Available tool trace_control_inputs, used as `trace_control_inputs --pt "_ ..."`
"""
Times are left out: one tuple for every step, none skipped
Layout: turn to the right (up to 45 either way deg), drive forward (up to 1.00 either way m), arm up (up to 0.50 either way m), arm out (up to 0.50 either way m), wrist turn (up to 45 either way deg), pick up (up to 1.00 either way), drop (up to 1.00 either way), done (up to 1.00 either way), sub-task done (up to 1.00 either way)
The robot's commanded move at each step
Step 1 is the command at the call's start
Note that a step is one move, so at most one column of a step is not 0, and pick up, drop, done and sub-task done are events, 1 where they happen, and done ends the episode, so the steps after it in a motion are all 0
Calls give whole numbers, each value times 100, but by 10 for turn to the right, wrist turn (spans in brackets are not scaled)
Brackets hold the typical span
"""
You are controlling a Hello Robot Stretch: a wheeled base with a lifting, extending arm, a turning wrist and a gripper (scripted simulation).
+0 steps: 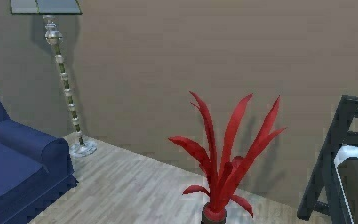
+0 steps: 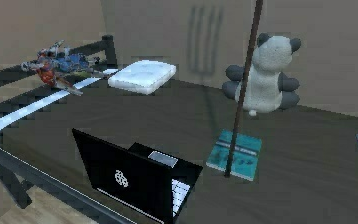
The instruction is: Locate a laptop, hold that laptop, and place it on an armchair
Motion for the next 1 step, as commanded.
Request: trace_control_inputs --pt "0 0 50 0 0 0 0 0 0"
